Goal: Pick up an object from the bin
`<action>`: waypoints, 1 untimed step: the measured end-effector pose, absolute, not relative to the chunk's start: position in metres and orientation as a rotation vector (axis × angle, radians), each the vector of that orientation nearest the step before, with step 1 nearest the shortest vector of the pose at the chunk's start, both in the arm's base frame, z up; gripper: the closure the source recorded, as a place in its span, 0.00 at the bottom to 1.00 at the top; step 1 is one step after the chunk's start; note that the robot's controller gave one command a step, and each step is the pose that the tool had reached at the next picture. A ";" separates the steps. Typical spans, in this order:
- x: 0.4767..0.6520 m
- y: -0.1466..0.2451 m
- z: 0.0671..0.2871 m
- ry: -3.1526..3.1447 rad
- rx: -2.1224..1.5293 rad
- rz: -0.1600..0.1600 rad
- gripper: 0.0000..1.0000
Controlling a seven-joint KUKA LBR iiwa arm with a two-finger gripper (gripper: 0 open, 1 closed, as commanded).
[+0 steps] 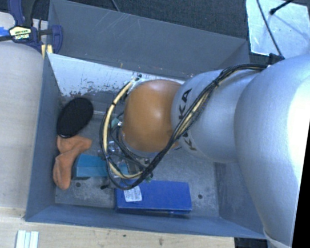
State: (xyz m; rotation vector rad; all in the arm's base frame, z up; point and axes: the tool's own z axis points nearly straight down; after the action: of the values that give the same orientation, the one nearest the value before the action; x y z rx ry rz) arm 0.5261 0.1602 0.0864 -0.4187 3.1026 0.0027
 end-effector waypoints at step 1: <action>0.526 0.160 0.086 3.103 -0.417 0.003 1.00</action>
Offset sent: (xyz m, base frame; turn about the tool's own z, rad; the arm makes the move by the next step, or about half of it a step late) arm 0.0003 0.0325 0.1438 -0.0305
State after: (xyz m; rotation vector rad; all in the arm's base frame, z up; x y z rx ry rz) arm 0.5261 0.1601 0.0864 -0.4173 3.1029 0.0028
